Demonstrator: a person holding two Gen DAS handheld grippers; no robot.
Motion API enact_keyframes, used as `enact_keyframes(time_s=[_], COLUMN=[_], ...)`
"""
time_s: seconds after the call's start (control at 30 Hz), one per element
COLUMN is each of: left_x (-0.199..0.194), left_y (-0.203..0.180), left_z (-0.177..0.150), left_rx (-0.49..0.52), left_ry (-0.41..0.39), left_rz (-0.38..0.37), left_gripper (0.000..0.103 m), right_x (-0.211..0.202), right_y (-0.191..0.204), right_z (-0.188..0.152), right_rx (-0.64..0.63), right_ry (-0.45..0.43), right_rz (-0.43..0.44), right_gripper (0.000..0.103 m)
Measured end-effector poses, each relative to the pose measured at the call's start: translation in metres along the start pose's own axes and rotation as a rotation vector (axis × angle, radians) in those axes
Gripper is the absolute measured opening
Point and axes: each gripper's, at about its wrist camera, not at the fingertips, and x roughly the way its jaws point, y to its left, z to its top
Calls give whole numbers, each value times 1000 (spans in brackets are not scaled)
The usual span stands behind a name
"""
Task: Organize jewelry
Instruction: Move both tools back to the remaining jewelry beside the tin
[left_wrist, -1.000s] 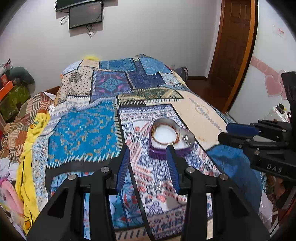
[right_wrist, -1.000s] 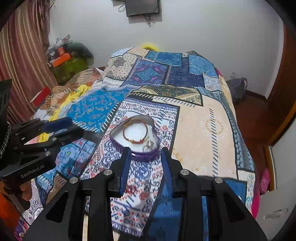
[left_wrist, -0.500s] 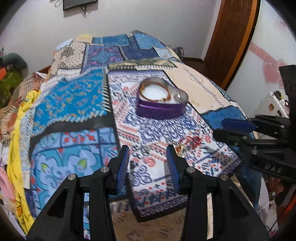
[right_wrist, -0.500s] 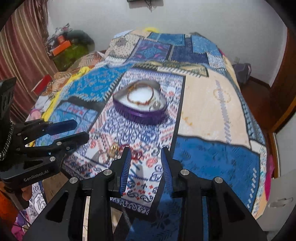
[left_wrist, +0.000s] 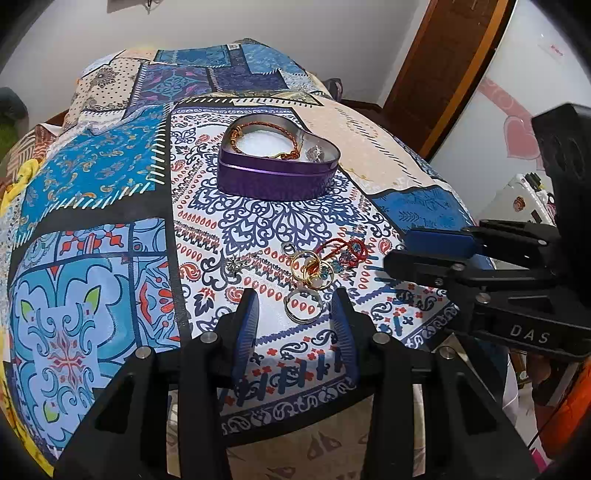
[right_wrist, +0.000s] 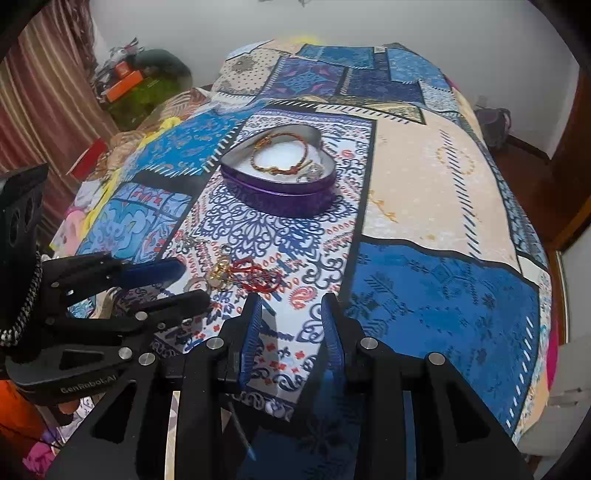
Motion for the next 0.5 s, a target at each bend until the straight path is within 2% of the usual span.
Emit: enact_keyframes(time_s=[0.03, 0.17, 0.3, 0.5], left_x=[0, -1, -3, 0], left_y=[1, 3, 11, 13], left_z=[-1, -3, -3, -2], left_rx=[2, 22, 0, -9], left_ry=[-6, -21, -30, -35], left_rz=[-2, 33, 6, 0], left_gripper=[38, 21, 21, 21], right_x=[2, 10, 18, 26], right_y=[1, 7, 12, 27], right_z=[1, 6, 10, 8], right_rx=[-7, -31, -58, -166], right_ry=[1, 2, 3, 16], right_rz=[5, 25, 31, 9], right_gripper=[30, 30, 30, 30])
